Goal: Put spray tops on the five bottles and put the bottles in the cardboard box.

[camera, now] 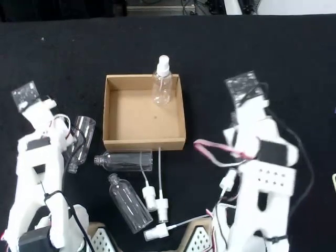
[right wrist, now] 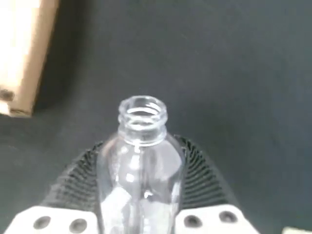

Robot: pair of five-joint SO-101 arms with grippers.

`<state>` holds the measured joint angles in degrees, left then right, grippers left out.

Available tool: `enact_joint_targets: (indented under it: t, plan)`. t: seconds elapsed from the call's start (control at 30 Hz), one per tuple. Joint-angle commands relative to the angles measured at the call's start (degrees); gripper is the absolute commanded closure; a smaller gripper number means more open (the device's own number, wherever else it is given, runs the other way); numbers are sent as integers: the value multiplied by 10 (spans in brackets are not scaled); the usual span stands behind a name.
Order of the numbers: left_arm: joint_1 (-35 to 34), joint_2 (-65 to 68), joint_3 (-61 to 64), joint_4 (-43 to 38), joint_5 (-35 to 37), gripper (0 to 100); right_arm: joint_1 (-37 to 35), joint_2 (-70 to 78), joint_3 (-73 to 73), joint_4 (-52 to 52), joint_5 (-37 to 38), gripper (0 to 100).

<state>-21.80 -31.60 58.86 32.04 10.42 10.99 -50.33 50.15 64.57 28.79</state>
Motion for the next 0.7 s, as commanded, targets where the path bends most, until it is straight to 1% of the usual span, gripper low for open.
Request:
enact_joint_targets:
  t: [0.0, 0.07, 0.2, 0.27, 0.4, 0.5, 0.6, 0.67]
  plan:
    - [7, -9, -138, 133, -48, 970, -37, -43, 65, -90, -19, 988]
    - [8, -9, -175, 179, -91, 970, -39, -48, 104, -115, -21, 988]
    - [9, -8, -228, 281, -193, 970, -36, -51, 162, -151, -81, 988]
    - [19, -9, -256, 343, -250, 970, -33, -51, 169, -158, -86, 988]
    - [68, -15, -298, 461, -348, 970, 29, -51, 168, -159, -105, 988]
    - [119, -15, -326, 524, -381, 970, 84, -51, 164, -160, -144, 988]
    - [180, -15, -344, 572, -386, 970, 146, -48, 131, -154, -146, 988]
    - [229, -15, -354, 604, -386, 970, 201, -47, 112, -154, -131, 988]
